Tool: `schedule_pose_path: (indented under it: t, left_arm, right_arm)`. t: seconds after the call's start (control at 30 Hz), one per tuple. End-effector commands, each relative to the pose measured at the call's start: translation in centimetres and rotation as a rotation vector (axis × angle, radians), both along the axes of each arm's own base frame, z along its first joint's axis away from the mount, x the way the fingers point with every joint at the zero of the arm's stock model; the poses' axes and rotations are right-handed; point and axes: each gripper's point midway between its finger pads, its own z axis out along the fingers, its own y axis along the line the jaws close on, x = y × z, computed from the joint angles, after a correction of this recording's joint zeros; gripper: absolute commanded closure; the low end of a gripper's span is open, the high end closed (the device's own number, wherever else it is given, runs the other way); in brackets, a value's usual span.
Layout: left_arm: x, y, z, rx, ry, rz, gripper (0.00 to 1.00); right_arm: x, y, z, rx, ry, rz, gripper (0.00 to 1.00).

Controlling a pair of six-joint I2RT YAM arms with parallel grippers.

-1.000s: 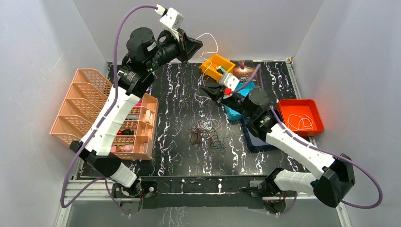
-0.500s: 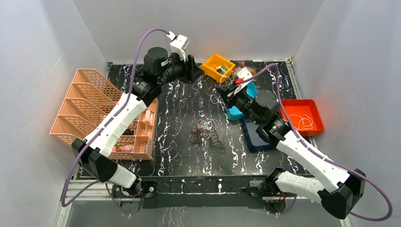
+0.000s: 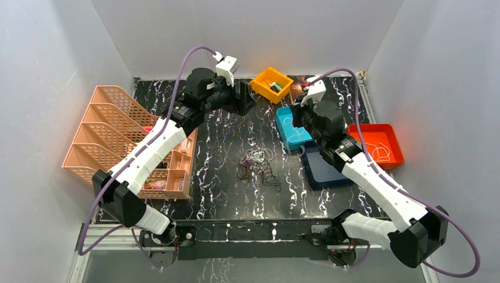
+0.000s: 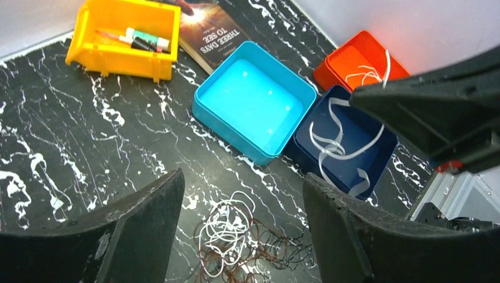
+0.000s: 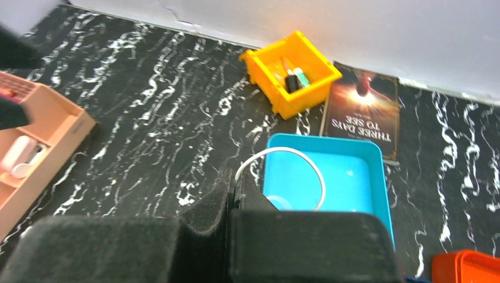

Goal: Untangle the cables

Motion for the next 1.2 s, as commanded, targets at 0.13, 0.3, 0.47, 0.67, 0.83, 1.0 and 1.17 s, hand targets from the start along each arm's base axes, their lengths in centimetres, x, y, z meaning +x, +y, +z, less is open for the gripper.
schedule_pose_path:
  t: [0.13,0.3,0.47,0.67,0.83,1.0,1.17]
  left_arm:
    - [-1.2,1.6,0.0,0.021,-0.006,0.028,0.26]
    - [-1.1,1.6,-1.1,0.038,0.016,0.031,0.25]
    - [-1.0,1.9,-2.4,0.062,0.037,0.044,0.24]
    - [-1.0,2.4,-4.3,0.099,0.056,0.057,0.23]
    - [-1.1,2.4,-5.8,0.114,0.077,0.054,0.23]
    - [-1.3,2.2,-6.8,0.124,0.099,0.038,0.22]
    - [-1.4,2.2,-7.0,0.131,0.101,0.035,0.22]
  right_arm:
    - [2.3,-2.2,0.3,0.076,0.017,-0.053,1.0]
    - [2.8,-2.5,-0.3,0.076,0.026,-0.054,1.0]
    - [3.2,-2.9,-0.5,0.078,0.026,-0.064,1.0]
    - [3.6,-2.5,-1.1,0.086,0.039,-0.039,1.0]
    - [4.3,-2.3,-2.1,0.084,0.055,-0.04,1.0]
    - [5.7,-2.4,-3.2,0.086,0.055,-0.065,1.0]
    - [6.7,-2.2,-2.5,0.104,0.04,-0.061,1.0]
